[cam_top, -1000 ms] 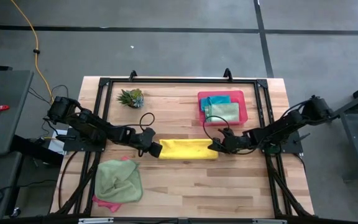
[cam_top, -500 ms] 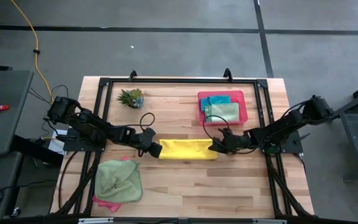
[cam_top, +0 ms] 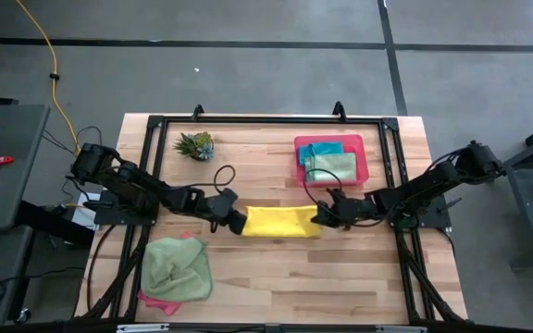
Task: Fold microfiber towels
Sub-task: Fold the yellow microfiber cloth
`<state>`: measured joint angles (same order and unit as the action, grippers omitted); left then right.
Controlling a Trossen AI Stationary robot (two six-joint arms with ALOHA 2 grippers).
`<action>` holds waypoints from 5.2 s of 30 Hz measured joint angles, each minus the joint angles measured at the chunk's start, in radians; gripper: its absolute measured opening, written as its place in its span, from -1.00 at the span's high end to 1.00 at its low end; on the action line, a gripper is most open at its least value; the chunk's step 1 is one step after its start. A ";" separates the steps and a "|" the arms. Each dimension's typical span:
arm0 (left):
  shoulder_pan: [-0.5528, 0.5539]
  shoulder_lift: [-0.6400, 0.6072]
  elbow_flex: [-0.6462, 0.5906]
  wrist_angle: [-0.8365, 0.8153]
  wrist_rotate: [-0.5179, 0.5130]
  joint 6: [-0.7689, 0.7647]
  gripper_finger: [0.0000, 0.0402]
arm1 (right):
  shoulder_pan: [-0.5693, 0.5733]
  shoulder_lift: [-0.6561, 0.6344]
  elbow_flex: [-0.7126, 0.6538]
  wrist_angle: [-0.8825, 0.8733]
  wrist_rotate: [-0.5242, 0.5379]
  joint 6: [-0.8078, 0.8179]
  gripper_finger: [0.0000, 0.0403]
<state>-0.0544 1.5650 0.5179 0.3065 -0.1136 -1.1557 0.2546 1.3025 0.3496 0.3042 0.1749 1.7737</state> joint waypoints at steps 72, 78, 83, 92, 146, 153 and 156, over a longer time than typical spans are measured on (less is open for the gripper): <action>0.036 0.453 0.511 -0.144 0.066 0.322 1.00 | 0.001 0.071 0.318 -0.295 -0.012 -0.019 1.00; 0.065 0.444 0.515 -0.130 0.050 0.402 1.00 | -0.006 0.071 0.318 -0.323 -0.003 -0.013 1.00; 0.103 0.438 0.515 -0.135 0.055 0.426 1.00 | -0.006 0.072 0.318 -0.330 0.040 0.010 1.00; 0.108 0.436 0.515 -0.128 0.096 0.427 1.00 | -0.017 0.072 0.318 -0.367 0.111 0.069 1.00; 0.146 0.432 0.517 -0.130 0.197 0.435 1.00 | -0.172 0.071 0.317 -0.218 0.068 -0.206 -0.10; 0.197 0.432 0.517 -0.128 0.323 0.430 1.00 | -0.196 -0.093 0.317 -0.427 0.062 -0.426 -0.10; 0.214 0.429 0.517 -0.128 0.345 0.431 1.00 | -0.196 -0.139 0.317 -0.446 0.058 -0.512 -0.10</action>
<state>0.1600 1.9937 1.0348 0.1782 0.2312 -0.7248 0.0591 1.1640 0.6666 -0.1418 0.2334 1.2614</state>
